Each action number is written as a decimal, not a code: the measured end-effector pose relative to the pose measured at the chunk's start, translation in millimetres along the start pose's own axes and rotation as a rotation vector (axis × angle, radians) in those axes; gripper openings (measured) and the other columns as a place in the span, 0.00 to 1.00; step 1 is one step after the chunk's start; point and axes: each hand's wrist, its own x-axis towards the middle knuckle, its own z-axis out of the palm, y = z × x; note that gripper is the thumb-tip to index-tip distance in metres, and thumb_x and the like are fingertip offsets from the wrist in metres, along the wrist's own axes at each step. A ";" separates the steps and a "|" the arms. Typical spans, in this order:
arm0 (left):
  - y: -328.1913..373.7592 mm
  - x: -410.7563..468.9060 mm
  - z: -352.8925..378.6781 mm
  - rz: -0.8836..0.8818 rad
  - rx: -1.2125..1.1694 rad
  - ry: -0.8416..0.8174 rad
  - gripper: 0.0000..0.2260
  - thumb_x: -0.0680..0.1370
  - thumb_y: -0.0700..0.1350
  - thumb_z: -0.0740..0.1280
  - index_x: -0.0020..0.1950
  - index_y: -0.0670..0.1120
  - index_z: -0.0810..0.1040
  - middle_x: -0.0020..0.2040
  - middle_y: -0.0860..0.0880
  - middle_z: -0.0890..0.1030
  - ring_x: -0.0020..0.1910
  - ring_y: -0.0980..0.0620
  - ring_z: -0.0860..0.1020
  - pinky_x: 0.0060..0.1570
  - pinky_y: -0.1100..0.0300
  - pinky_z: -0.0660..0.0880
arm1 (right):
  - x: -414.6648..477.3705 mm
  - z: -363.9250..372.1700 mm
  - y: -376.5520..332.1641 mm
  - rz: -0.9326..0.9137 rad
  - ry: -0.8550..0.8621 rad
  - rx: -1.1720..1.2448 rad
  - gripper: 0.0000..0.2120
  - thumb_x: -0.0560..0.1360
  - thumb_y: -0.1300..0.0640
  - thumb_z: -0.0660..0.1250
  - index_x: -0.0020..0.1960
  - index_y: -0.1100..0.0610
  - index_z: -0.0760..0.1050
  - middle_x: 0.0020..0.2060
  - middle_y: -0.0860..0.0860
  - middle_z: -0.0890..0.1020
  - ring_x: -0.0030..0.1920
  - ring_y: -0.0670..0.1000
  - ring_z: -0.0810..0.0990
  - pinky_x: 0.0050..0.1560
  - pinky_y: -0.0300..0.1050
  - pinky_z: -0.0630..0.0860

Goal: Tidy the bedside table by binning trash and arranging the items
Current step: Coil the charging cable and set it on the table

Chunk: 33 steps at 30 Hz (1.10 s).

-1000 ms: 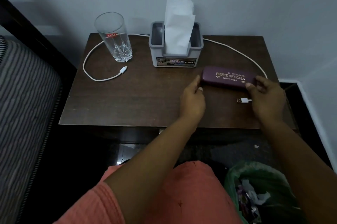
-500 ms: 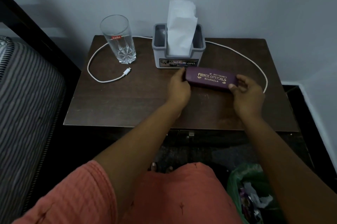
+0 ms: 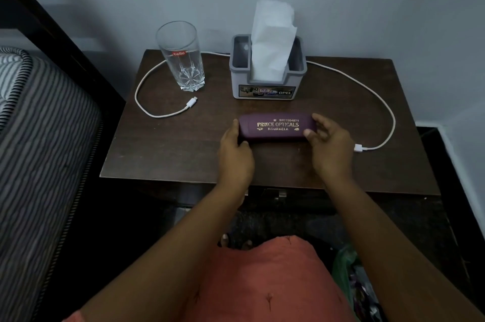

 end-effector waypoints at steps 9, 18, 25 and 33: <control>2.6 6.0 -6.1 0.011 -0.018 0.027 0.25 0.76 0.35 0.56 0.74 0.43 0.62 0.73 0.45 0.68 0.71 0.49 0.66 0.73 0.50 0.61 | -0.6 10.8 -5.2 -0.010 0.007 -0.008 0.20 0.73 0.67 0.67 0.64 0.62 0.73 0.59 0.58 0.79 0.52 0.45 0.76 0.47 0.24 0.67; 7.0 8.9 -49.2 0.087 0.006 0.192 0.20 0.78 0.36 0.61 0.70 0.44 0.69 0.68 0.43 0.72 0.64 0.50 0.72 0.69 0.52 0.67 | -1.9 -11.8 -9.2 -0.044 0.179 0.096 0.19 0.73 0.68 0.66 0.63 0.62 0.71 0.57 0.56 0.78 0.53 0.48 0.77 0.46 0.19 0.69; 10.4 32.8 -144.8 -0.009 0.368 0.706 0.17 0.76 0.49 0.63 0.64 0.50 0.73 0.65 0.46 0.74 0.65 0.43 0.70 0.67 0.44 0.64 | 11.2 -68.8 20.9 0.058 0.360 -0.124 0.14 0.72 0.58 0.70 0.56 0.62 0.76 0.52 0.60 0.81 0.48 0.52 0.79 0.50 0.40 0.71; 16.9 80.3 -171.9 -0.138 0.427 0.470 0.23 0.69 0.61 0.63 0.54 0.45 0.79 0.52 0.41 0.82 0.50 0.39 0.79 0.53 0.48 0.77 | 45.5 -68.3 21.6 0.261 0.214 -0.351 0.19 0.70 0.54 0.72 0.55 0.64 0.74 0.58 0.62 0.76 0.59 0.60 0.74 0.58 0.50 0.70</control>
